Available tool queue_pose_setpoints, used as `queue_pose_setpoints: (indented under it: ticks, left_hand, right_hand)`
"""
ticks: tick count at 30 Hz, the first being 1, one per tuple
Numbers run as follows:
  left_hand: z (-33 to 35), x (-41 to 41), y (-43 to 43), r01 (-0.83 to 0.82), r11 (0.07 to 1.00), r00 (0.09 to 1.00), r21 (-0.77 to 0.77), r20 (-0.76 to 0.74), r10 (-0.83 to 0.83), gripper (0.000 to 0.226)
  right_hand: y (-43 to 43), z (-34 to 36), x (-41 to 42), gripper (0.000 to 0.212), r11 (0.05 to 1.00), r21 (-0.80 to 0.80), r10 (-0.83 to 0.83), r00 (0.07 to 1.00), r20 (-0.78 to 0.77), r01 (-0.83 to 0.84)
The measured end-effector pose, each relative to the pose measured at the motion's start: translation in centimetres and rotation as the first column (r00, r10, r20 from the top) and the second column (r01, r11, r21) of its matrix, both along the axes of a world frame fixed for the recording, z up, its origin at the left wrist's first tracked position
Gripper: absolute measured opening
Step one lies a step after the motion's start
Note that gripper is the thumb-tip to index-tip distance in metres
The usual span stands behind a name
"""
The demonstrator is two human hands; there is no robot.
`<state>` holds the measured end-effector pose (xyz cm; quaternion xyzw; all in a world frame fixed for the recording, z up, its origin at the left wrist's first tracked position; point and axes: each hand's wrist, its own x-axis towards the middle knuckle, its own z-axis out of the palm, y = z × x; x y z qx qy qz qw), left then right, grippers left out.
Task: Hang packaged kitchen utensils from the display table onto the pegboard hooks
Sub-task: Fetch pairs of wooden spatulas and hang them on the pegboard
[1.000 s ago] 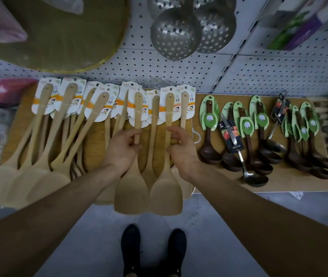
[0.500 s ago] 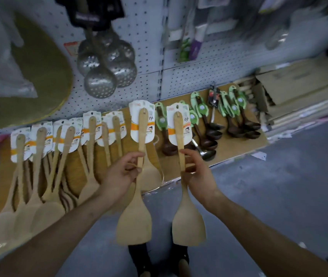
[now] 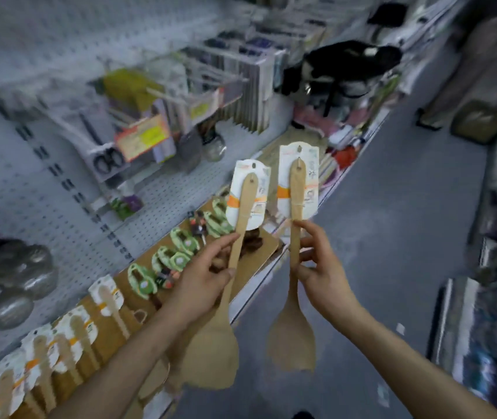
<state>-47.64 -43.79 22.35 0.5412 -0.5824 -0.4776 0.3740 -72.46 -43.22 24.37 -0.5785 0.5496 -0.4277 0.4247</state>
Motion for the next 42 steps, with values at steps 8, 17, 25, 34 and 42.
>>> queue_pose_setpoints:
  ticks: [8,17,25,34,42]
  left_hand:
    - [12.1,-15.1,-9.0,0.120,0.954,0.993,-0.276,0.013,-0.121,0.076]
    - [20.0,-25.4,-17.7,0.175,0.900,0.983,-0.399,0.023,-0.180,0.081]
    - [23.4,-31.2,-28.3,0.202,0.863,0.974,-0.463,0.005,-0.225,0.078]
    - [26.6,-38.3,-41.9,0.263,0.826,0.948,-0.499,-0.026,-0.317,0.075]
    - [26.0,-44.8,-50.4,0.292,0.819,0.934,-0.494,-0.035,-0.355,0.079]
  right_hand:
    - [-5.3,9.9,-13.9,0.064,0.967,-0.243,-0.105,0.990,-0.091,0.080]
    - [-12.0,18.3,-24.6,0.073,0.909,-0.392,-0.197,0.975,-0.098,0.144]
    - [-22.5,20.2,-29.8,0.080,0.884,-0.424,-0.252,0.965,-0.073,0.198]
    - [-34.1,23.5,-35.2,0.085,0.853,-0.451,-0.355,0.925,-0.134,0.262]
    - [-41.6,23.5,-41.9,0.085,0.837,-0.461,-0.391,0.912,-0.126,0.296]
